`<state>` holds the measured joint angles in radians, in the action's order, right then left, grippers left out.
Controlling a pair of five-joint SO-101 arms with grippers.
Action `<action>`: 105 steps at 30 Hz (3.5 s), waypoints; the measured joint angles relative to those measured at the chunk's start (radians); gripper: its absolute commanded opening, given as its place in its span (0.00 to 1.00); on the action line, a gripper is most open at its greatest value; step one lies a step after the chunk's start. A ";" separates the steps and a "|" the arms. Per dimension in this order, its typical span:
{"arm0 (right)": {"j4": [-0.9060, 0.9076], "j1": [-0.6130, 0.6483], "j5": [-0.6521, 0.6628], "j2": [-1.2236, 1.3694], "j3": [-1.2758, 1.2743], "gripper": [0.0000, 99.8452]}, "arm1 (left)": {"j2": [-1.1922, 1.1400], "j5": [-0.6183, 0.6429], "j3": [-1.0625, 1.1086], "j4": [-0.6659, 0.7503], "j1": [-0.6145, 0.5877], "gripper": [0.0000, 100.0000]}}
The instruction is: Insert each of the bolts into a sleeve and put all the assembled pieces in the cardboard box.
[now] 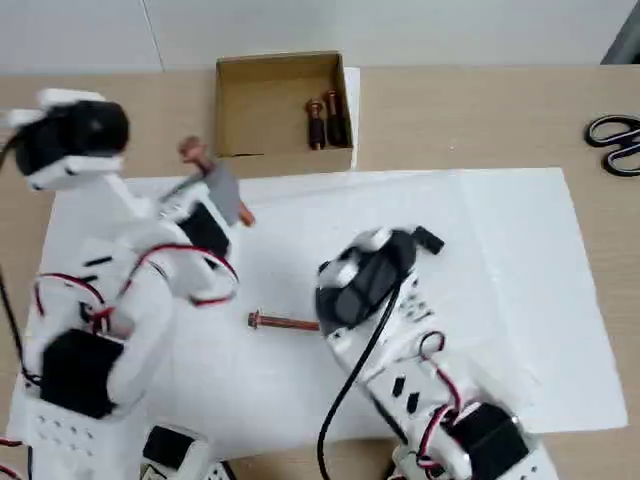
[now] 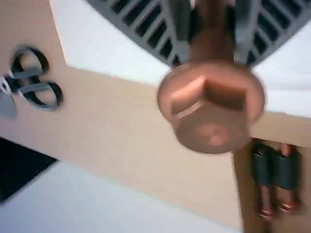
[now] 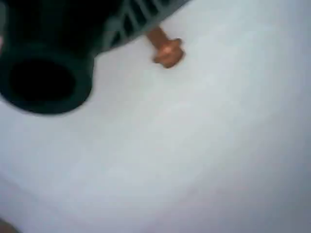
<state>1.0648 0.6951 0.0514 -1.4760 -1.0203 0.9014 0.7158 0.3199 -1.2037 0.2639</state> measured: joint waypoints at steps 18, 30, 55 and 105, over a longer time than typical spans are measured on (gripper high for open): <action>-0.044 0.054 0.003 -0.028 -0.054 0.00 | 0.244 0.002 0.331 0.023 0.187 0.01; -0.044 0.107 0.003 -0.029 -0.104 0.00 | 0.264 0.002 0.292 0.051 0.216 0.01; -0.106 0.104 0.003 -0.029 -0.104 0.00 | 0.264 0.037 0.319 0.023 0.221 0.01; -0.135 0.060 -0.026 0.086 -0.014 0.00 | 0.351 0.026 0.362 -0.175 0.328 0.01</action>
<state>0.9298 0.7549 0.0253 -1.3901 -1.0342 1.2528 0.7419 0.6820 -1.3786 0.5923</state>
